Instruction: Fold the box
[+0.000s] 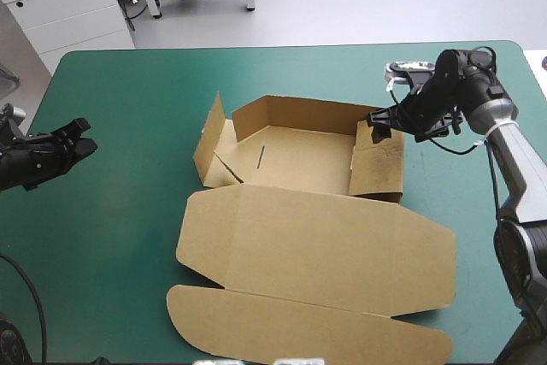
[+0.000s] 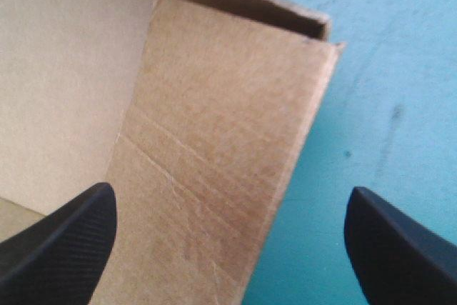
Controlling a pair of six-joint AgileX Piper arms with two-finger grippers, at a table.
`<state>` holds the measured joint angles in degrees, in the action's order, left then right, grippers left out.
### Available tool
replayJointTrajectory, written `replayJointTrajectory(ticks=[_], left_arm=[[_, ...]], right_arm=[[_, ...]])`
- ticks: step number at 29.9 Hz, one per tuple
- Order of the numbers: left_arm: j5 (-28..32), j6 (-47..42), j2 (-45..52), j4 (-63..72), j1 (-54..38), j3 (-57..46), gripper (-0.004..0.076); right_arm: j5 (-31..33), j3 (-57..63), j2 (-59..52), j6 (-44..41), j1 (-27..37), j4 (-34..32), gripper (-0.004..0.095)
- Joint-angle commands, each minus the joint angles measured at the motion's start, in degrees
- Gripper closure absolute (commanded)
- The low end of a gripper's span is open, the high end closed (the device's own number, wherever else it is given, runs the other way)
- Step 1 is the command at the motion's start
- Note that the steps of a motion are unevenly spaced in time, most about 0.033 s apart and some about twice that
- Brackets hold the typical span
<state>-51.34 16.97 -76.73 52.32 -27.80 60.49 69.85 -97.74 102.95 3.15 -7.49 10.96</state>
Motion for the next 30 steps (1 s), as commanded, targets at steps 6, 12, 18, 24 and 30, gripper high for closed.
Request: replayJointTrajectory(ticks=[6,12,18,24,30], left_arm=[[0.5,-0.5,1.8,3.0,-0.2,1.4,0.0711],[0.1,-1.3,1.8,3.0,-0.2,1.4,0.0711],[0.4,-1.6,1.8,3.0,-0.2,1.4,0.0711],[0.5,-1.6,1.8,3.0,-0.2,1.4,0.0711],[0.5,-1.6,1.8,3.0,-0.2,1.4,0.0714]], right_arm=[[2.0,-5.2,-7.5,-8.1,-0.1,-2.3,0.0059],[2.0,0.0,-13.3,-11.1,-0.1,-2.4,0.0059],[2.0,5.4,-17.1,-12.0,-0.1,-1.7,0.0058],[1.6,5.8,-16.6,-13.0,-0.1,-1.7,0.0058],[0.1,5.8,-12.7,-14.1,-0.1,-1.6,0.0058]])
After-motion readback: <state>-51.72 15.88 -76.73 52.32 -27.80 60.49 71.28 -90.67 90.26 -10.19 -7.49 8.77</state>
